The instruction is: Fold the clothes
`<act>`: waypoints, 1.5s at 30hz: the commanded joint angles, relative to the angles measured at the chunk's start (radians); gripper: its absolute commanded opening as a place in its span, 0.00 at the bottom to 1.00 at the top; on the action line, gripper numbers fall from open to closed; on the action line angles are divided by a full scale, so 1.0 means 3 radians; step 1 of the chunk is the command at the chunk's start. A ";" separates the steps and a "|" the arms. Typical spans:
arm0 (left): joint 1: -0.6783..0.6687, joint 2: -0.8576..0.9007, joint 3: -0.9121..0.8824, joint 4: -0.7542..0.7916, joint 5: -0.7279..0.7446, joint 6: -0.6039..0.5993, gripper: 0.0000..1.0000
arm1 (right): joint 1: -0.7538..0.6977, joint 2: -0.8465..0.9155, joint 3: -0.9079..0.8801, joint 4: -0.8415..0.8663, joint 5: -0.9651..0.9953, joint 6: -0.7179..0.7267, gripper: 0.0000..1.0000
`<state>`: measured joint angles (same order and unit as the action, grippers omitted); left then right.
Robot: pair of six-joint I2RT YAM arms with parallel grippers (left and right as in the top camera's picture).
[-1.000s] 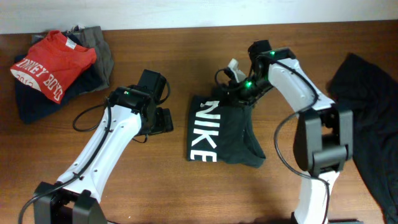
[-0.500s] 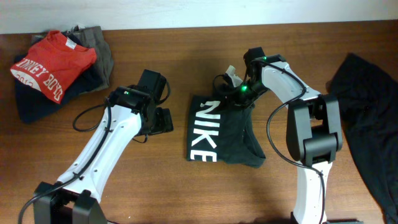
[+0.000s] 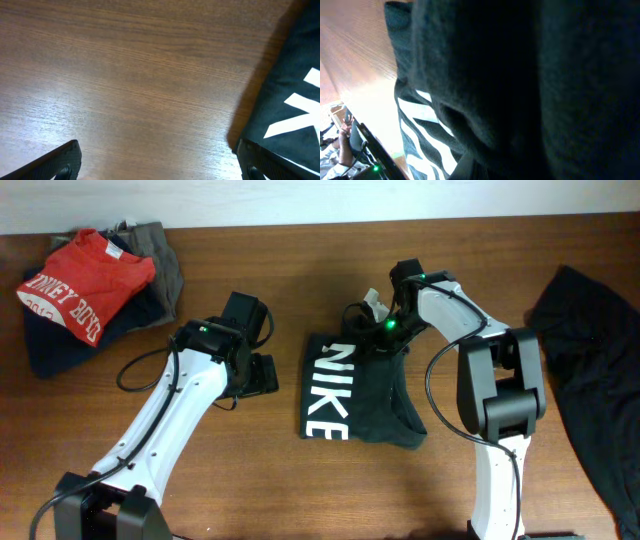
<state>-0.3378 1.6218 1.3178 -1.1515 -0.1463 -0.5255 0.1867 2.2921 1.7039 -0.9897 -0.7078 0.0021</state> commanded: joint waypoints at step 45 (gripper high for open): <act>0.0017 0.0023 -0.0004 -0.0047 0.0051 -0.0041 0.99 | 0.0005 -0.0961 -0.2043 0.0085 -0.0852 -0.0738 0.22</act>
<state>-0.3378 1.6218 1.3178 -1.1633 -0.1463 -0.5255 0.1936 2.0006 1.1172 -0.9901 -0.9726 -0.2813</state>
